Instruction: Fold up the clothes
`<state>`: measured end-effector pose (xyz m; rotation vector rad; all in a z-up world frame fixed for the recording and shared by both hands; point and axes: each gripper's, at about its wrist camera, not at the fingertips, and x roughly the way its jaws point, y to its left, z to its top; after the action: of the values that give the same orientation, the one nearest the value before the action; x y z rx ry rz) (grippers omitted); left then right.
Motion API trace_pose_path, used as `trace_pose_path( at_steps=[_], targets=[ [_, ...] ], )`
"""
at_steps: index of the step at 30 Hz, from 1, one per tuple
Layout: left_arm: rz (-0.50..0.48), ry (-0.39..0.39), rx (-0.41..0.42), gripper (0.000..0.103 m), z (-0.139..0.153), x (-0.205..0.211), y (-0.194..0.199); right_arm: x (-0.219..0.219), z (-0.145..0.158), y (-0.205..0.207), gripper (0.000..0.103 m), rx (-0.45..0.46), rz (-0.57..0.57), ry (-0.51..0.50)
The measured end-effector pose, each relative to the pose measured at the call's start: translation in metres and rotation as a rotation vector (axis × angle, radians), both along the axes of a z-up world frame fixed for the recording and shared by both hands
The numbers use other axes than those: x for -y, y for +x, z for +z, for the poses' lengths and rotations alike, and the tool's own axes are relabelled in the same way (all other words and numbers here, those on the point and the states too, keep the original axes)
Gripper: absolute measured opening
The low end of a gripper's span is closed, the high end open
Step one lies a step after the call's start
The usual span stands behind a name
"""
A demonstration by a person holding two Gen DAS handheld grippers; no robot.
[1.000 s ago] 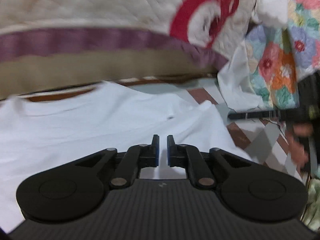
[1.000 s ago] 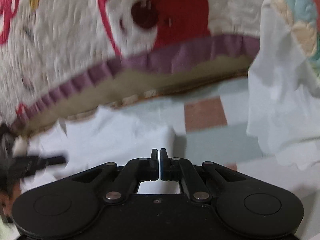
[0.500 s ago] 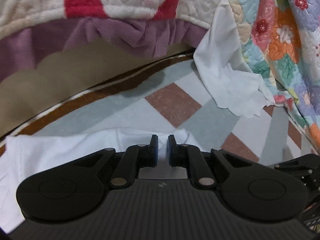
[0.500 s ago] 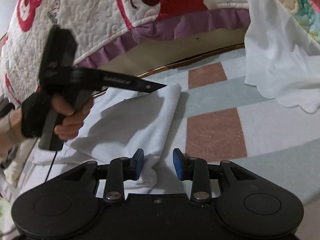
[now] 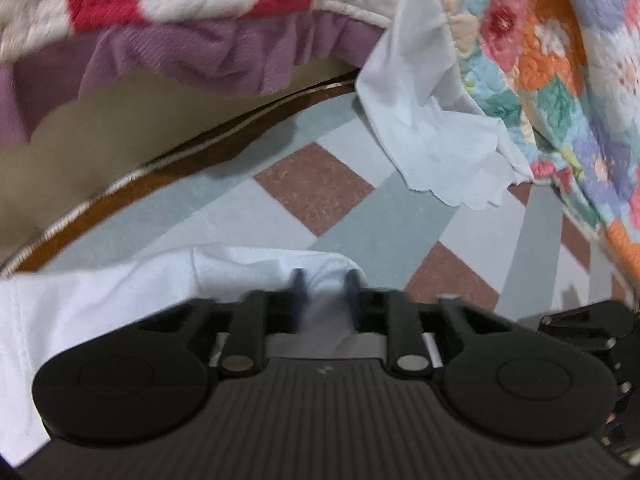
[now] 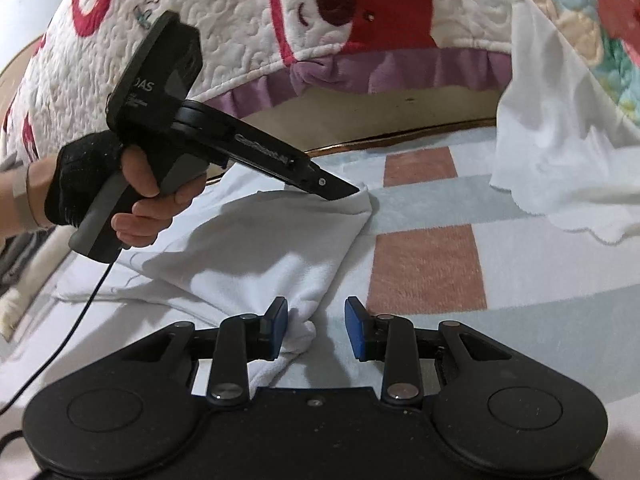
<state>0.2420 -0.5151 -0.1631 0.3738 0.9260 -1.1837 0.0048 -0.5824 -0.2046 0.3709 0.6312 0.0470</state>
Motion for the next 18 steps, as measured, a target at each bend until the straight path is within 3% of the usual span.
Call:
trace_pose_path(
  at_steps=[1,2,3,5,10,14,18],
  targets=[
    [-0.006,0.005,0.034,0.001,0.002,0.001,-0.004,-0.001,0.000,0.000,0.033,0.002,0.006,-0.008],
    [-0.001,0.003,0.070,0.001,0.006,0.001,-0.007,-0.004,0.001,0.001,0.016,0.004,0.014,-0.023],
    [0.020,-0.015,0.084,0.001,0.013,0.000,-0.005,-0.006,0.001,0.001,0.012,0.006,0.023,-0.039],
    [0.073,-0.048,0.093,0.001,0.025,-0.002,0.002,-0.010,0.002,0.001,0.011,0.009,0.041,-0.072],
    [0.131,-0.052,0.072,0.001,0.029,-0.005,0.016,-0.004,0.002,-0.002,0.008,0.024,-0.009,-0.006],
    [0.220,-0.110,0.023,0.001,0.028,-0.011,0.027,-0.005,0.010,-0.011,0.006,0.047,-0.034,0.007],
    [0.321,-0.165,-0.020,0.001,0.024,-0.014,0.036,0.001,0.004,-0.004,0.006,-0.012,-0.086,0.058]
  ],
)
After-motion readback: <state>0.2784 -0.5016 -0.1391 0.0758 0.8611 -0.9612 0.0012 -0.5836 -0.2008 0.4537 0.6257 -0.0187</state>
